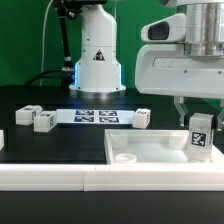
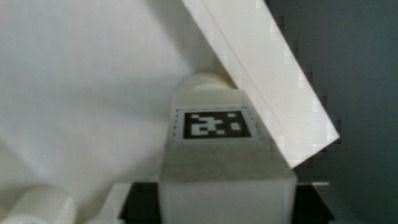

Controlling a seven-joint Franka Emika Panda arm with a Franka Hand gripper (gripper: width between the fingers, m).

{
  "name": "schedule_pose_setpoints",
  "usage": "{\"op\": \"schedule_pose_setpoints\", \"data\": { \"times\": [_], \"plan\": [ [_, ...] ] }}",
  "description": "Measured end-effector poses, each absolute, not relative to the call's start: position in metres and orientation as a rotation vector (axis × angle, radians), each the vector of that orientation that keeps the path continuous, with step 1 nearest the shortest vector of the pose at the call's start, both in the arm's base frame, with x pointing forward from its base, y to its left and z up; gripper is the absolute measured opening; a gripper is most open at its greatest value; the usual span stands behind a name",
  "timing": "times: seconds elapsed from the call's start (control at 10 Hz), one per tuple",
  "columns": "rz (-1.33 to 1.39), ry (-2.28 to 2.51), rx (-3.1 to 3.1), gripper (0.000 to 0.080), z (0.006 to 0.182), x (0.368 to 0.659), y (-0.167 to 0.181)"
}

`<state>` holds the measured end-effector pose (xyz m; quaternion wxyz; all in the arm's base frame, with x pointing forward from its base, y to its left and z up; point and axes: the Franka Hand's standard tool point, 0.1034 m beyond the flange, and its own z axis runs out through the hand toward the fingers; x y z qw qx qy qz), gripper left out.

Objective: Assemble one leg

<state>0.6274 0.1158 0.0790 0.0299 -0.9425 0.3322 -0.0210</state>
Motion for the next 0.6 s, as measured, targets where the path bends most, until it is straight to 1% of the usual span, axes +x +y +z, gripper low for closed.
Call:
{"op": "schedule_pose_setpoints", "data": {
  "times": [0.3,0.6],
  "plan": [
    [-0.064,1.395,-2.734,0.0291,0.0767,0.6264,0.1152],
    [-0.047,1.896,-2.423,0.0291,0.0765,0.6241,0.1187]
  ]
}}
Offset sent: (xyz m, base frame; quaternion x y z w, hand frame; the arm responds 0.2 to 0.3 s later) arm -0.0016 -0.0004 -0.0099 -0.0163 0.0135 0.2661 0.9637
